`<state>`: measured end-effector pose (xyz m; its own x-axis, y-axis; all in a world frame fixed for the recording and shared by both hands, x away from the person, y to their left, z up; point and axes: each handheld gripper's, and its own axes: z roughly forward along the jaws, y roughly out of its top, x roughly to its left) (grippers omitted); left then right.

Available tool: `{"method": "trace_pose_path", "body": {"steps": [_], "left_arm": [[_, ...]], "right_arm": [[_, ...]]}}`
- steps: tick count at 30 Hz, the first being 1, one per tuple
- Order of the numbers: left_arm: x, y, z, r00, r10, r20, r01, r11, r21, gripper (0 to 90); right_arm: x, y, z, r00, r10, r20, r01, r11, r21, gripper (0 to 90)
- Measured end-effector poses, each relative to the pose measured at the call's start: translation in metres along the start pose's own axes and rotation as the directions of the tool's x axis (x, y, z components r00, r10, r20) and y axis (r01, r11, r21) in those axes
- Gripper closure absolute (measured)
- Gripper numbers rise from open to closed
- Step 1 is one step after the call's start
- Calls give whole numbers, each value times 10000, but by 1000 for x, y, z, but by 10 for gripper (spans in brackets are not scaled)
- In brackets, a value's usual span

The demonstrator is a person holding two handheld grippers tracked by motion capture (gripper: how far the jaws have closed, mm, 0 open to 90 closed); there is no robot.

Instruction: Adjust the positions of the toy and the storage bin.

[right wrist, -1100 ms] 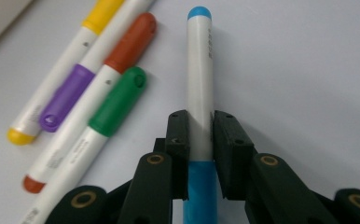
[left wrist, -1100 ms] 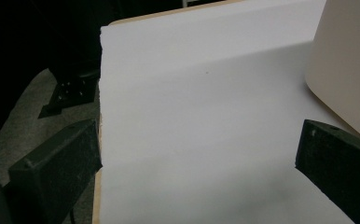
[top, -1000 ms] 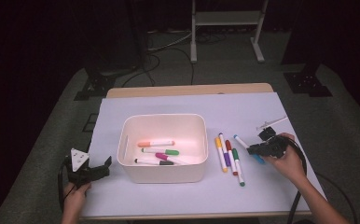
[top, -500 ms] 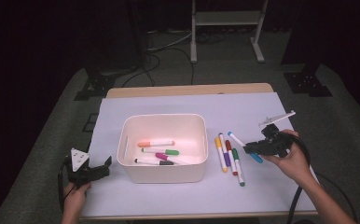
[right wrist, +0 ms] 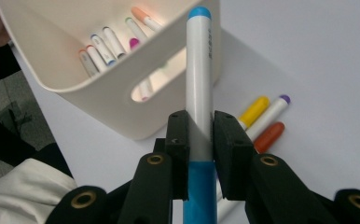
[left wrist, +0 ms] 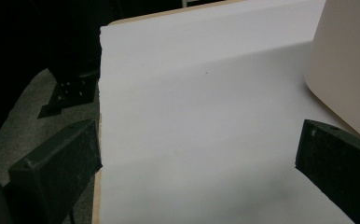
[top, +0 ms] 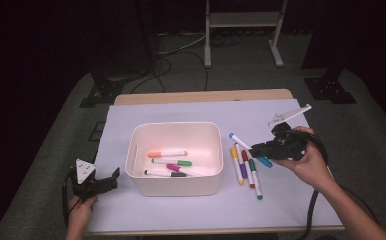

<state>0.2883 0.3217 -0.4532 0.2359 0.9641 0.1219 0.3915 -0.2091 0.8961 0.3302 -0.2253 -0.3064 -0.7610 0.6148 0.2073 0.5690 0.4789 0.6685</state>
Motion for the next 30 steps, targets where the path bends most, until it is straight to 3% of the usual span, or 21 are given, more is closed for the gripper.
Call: {"method": "trace_pose_path", "body": {"steps": [7, 13, 14, 23, 30], "left_arm": [[0, 0, 0, 10000, -8, 33, 8, 10000, 17, 0], [0, 0, 0, 10000, 19, 35, -19, 10000, 13, 0], [0, 0, 0, 10000, 5, 33, -5, 10000, 9, 0], [1, 0, 0, 10000, -23, 76, 23, 10000, 25, 0], [1, 0, 0, 9999, -24, 105, 24, 10000, -10, 0]], "right_arm": [[19, 22, -2, 9980, -588, -236, 589, 9983, 31, 760], [33, 37, 7, 9924, -938, -792, 940, 9956, -14, 760], [37, 42, 12, 9893, -1040, -1021, 1042, 9946, -32, 760], [59, 63, 27, 9752, -1589, -1542, 1628, 9866, 129, 760], [75, 79, 45, 9574, -2100, -1981, 2184, 9756, 210, 760]]}}
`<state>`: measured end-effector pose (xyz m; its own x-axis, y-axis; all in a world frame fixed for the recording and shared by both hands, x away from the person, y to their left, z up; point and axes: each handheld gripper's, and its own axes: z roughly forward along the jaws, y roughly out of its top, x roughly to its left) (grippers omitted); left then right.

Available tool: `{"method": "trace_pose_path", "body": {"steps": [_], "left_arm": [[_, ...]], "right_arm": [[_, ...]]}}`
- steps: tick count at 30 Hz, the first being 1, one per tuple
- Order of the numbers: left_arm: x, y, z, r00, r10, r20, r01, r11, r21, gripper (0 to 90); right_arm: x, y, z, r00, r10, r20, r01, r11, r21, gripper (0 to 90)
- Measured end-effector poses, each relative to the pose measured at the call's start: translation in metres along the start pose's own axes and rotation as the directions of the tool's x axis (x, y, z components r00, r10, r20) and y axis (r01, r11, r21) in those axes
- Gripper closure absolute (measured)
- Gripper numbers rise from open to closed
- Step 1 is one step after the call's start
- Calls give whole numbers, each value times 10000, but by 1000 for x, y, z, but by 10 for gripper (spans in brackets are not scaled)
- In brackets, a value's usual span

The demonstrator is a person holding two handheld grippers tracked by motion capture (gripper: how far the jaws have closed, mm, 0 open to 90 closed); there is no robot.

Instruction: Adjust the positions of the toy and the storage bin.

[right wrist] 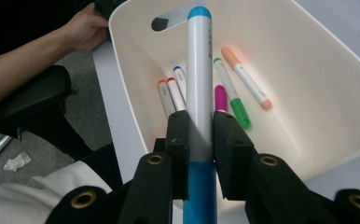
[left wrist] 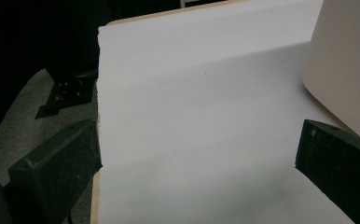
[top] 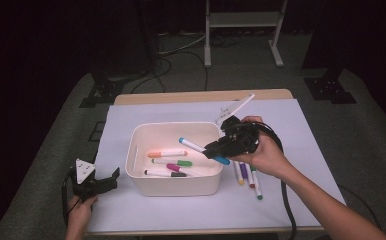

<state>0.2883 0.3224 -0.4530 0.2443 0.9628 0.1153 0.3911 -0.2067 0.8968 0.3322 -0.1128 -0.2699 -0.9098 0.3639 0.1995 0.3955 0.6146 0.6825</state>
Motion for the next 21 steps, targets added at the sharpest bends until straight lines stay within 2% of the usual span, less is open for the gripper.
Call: {"method": "trace_pose_path", "body": {"steps": [10, 21], "left_arm": [[0, 0, 0, 10000, -22, 20, 22, 10000, -24, 0], [0, 0, 0, 10000, -29, 46, 29, 10000, -29, 0]], "right_arm": [[5, 18, 21, 9981, -458, -417, 467, 9987, 212, 760], [8, 33, 45, 9938, -671, -888, 712, 9965, 436, 760]]}}
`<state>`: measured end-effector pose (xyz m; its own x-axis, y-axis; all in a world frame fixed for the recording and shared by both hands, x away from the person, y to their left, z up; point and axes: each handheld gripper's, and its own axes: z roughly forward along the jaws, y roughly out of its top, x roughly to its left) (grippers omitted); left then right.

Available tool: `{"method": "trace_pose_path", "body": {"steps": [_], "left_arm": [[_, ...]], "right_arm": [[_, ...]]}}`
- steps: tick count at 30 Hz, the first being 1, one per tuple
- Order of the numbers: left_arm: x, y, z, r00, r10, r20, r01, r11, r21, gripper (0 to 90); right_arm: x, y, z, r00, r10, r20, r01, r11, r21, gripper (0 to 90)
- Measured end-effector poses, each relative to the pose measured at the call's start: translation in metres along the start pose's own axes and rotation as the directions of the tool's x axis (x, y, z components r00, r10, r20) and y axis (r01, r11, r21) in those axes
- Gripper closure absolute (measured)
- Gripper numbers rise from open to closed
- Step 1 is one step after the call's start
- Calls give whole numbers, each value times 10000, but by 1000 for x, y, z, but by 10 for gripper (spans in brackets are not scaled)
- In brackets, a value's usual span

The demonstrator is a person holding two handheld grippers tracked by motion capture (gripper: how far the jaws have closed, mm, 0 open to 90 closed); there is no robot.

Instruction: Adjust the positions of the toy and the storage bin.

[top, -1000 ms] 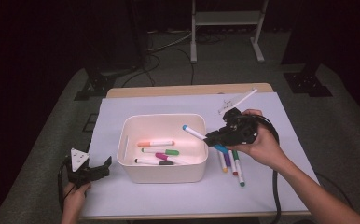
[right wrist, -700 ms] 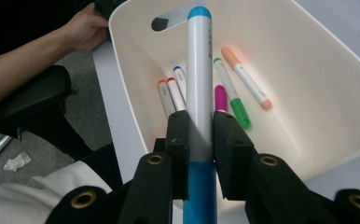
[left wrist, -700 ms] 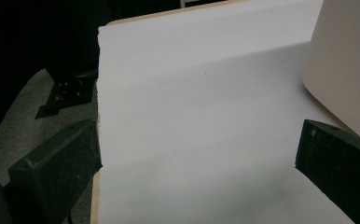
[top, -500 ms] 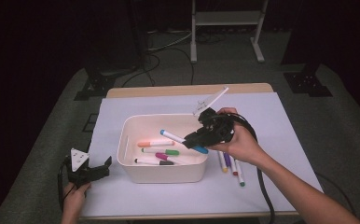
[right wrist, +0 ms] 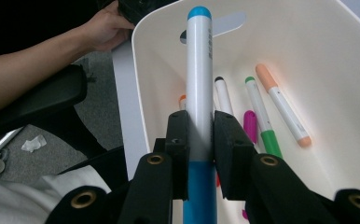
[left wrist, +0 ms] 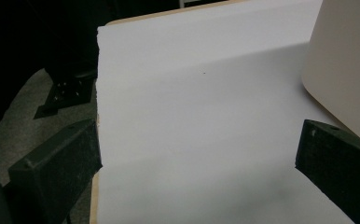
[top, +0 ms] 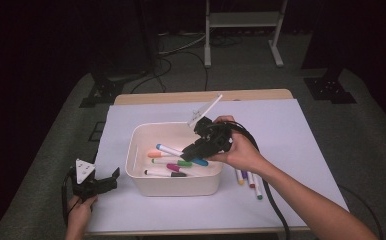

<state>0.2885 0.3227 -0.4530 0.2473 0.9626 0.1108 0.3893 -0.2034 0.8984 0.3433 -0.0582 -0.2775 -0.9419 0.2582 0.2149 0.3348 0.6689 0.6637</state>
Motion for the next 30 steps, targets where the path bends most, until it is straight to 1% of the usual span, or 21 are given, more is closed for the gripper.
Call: {"method": "trace_pose_path", "body": {"steps": [8, 14, 15, 16, 17, 18, 19, 21, 24, 29, 30], "left_arm": [[0, 0, 0, 10000, 10, 9, -10, 10000, 10, 0], [0, 0, 0, 10000, -16, 16, 16, 10000, -6, 0], [0, 0, 0, 10000, -23, 22, 23, 10000, -1, 0], [0, 0, 0, 10000, -23, 22, 23, 10000, -1, 0], [0, 0, 0, 10000, -21, 24, 21, 10000, -7, 0], [0, 0, 0, 10000, -34, 24, 34, 10000, -10, 0], [0, 0, 0, 10000, -26, 31, 26, 10000, -12, 0], [0, 0, 0, 10000, -34, 35, 34, 10000, -20, 0], [0, 0, 0, 10000, -55, 34, 55, 10000, -6, 0], [0, 0, 0, 10000, -63, 38, 63, 10000, -30, 0], [0, 0, 0, 10000, -67, 33, 67, 10000, -34, 0]], "right_arm": [[-2, 8, 17, 9996, -98, -270, 104, 9996, 248, 760], [-3, 14, 34, 9987, -121, -500, 139, 9993, 346, 760], [-4, 15, 40, 9984, -180, -527, 203, 9988, 438, 760], [-4, 15, 40, 9984, -180, -527, 203, 9988, 438, 760], [-4, 16, 47, 9982, -170, -571, 200, 9984, 524, 760], [-4, 16, 47, 9982, -170, -571, 200, 9984, 524, 760], [-5, 17, 55, 9978, -182, -630, 223, 9976, 651, 760], [-5, 17, 58, 9976, -193, -660, 238, 9974, 681, 760], [-7, 18, 70, 9968, -288, -746, 355, 9954, 895, 760], [-10, 18, 81, 9964, -237, -815, 330, 9929, 1143, 760], [-10, 18, 81, 9964, -237, -815, 330, 9929, 1143, 760]]}}
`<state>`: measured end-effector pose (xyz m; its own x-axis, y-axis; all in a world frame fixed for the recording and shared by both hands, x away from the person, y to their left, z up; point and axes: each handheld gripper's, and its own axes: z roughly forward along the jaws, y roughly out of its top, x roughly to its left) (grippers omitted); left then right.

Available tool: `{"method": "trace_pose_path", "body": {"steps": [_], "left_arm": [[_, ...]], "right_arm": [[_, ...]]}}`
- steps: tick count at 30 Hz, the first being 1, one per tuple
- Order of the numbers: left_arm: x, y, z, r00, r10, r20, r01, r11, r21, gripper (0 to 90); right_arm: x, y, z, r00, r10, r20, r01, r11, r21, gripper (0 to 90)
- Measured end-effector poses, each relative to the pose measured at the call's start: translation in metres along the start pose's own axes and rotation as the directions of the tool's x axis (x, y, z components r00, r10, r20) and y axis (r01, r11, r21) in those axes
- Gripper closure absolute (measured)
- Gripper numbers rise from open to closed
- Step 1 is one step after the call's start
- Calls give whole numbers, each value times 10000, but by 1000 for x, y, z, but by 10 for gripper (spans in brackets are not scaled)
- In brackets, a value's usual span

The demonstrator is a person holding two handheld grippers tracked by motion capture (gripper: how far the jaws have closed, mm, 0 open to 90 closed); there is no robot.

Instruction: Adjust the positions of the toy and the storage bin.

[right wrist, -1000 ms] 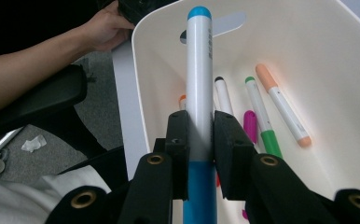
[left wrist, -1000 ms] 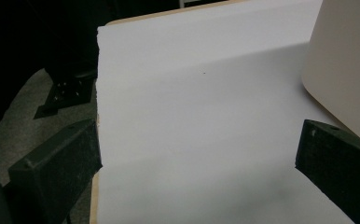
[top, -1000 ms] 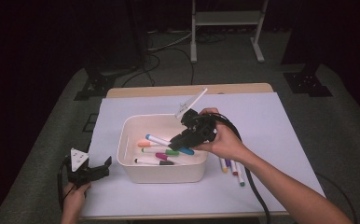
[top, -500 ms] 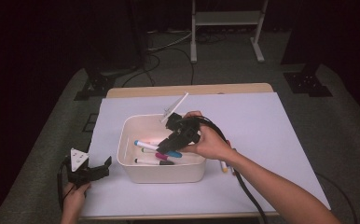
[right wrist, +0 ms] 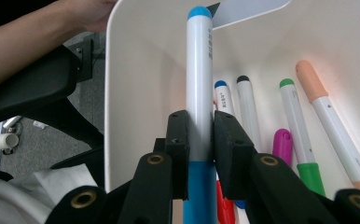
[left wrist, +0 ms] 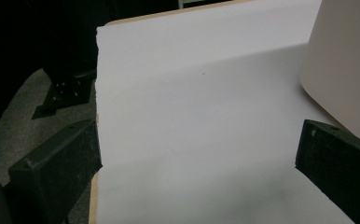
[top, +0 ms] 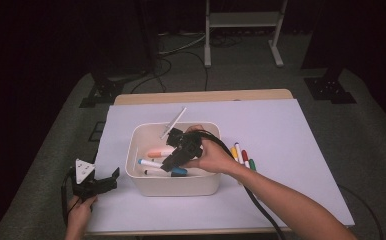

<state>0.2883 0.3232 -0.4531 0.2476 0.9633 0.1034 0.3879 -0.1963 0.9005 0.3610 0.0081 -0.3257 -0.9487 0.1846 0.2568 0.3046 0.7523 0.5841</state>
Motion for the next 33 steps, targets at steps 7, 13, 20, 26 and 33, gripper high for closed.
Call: {"method": "trace_pose_path", "body": {"steps": [7, 13, 20, 26, 33], "left_arm": [[0, 0, 0, 10000, 18, 6, -18, 10000, 6, 0], [0, 0, 0, 10000, 18, 18, -18, 10000, -12, 0], [1, 0, 0, 10000, 3, 26, -3, 10000, -38, 0], [1, 0, 0, 10000, -3, 34, 3, 10000, -36, 0], [0, 0, 0, 10000, -8, 24, 8, 10000, -40, 0]], "right_arm": [[-3, 3, 13, 9999, 26, -116, -23, 9995, 312, 760], [-1, 4, 22, 9999, -85, -60, 89, 9979, 645, 759], [0, 5, 30, 9998, -216, -40, 219, 9955, 918, 754], [3, 5, 27, 9993, -258, 261, 233, 9957, 902, 651], [2, -5, -9, 9991, 38, 423, -40, 10000, 49, 527]]}}
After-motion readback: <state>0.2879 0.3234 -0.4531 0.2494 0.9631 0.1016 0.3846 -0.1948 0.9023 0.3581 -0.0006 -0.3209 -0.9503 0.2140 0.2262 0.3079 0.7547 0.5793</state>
